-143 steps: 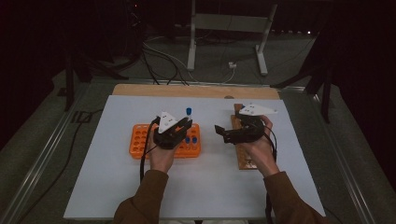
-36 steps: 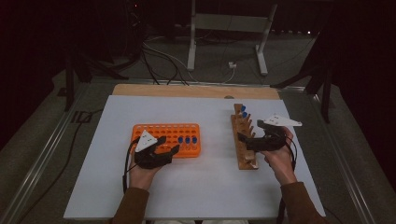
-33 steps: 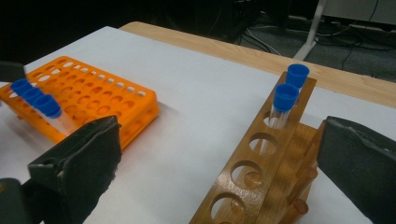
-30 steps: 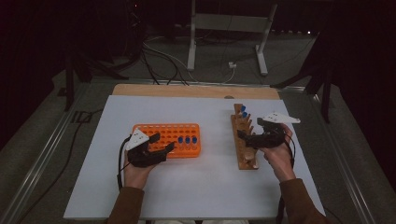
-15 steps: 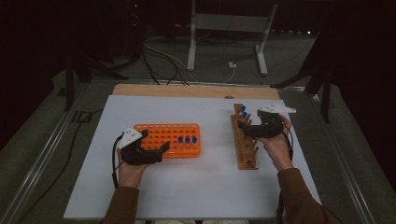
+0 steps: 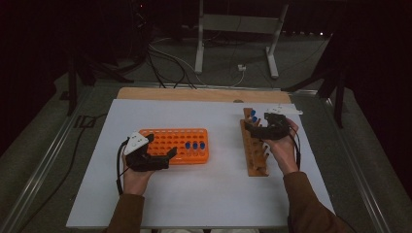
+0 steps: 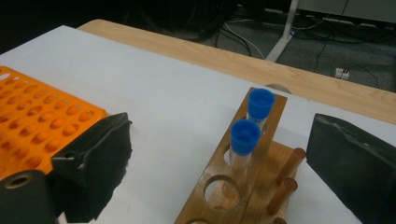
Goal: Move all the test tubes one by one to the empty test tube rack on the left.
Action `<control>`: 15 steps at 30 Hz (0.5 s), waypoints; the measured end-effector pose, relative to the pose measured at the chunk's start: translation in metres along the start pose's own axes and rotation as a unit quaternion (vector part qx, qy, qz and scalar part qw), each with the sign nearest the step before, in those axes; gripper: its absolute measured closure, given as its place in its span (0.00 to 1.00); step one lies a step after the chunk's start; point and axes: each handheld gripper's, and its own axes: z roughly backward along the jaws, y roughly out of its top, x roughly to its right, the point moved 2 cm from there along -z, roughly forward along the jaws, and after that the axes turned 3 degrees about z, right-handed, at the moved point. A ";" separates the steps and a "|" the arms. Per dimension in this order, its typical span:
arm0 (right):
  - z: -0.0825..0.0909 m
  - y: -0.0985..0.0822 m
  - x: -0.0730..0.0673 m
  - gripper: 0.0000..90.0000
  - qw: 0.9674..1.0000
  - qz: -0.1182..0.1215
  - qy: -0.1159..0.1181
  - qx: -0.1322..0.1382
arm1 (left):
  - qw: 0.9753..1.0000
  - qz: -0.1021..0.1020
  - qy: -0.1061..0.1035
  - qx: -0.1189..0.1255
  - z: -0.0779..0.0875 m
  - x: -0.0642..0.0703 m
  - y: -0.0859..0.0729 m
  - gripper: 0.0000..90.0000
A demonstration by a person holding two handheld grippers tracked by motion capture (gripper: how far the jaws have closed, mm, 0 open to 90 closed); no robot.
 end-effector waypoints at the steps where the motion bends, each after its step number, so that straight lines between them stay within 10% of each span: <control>1: -0.001 0.000 0.000 0.08 1.000 -0.002 0.000 0.001 | 1.000 0.000 -0.001 0.000 0.000 0.000 0.000 0.01; 15: -0.014 -0.004 0.008 0.17 1.000 -0.014 -0.006 -0.007 | 1.000 0.007 0.002 0.001 0.000 0.000 0.000 0.01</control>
